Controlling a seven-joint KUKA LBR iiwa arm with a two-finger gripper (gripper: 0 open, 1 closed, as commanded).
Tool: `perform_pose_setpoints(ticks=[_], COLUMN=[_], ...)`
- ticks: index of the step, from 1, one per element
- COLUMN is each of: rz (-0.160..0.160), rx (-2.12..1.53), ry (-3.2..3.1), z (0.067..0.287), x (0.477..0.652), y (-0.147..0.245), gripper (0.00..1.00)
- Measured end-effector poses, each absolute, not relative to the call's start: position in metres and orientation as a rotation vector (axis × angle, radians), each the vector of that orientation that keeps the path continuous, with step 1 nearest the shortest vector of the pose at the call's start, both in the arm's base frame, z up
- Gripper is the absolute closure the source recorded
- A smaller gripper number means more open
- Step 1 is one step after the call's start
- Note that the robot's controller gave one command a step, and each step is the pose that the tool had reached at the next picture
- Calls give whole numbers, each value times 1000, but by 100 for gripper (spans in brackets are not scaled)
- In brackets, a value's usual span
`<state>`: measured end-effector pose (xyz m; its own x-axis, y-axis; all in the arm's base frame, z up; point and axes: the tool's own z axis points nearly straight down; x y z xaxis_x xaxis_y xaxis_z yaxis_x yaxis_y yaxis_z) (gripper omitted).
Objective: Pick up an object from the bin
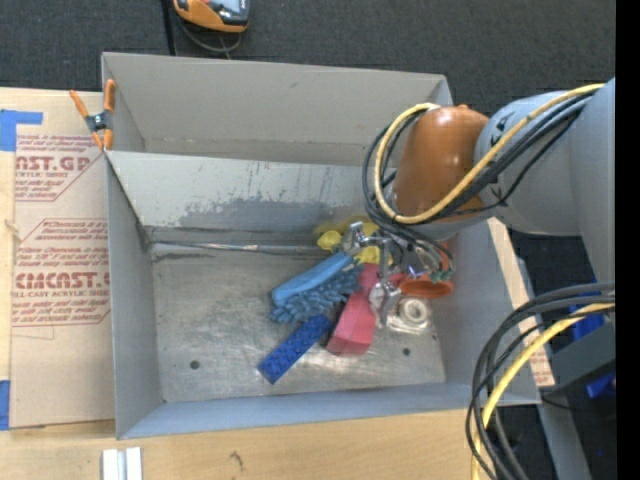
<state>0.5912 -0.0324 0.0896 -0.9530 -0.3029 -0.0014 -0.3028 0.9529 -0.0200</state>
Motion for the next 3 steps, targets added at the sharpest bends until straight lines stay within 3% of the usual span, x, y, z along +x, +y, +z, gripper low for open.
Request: perform_pose_setpoints(ticks=[1,3], rz=[-31,-27], rx=[-477,-476], ry=[3121,3123], z=[86,89], x=[586,585], y=[-35,-35], gripper=[100,100])
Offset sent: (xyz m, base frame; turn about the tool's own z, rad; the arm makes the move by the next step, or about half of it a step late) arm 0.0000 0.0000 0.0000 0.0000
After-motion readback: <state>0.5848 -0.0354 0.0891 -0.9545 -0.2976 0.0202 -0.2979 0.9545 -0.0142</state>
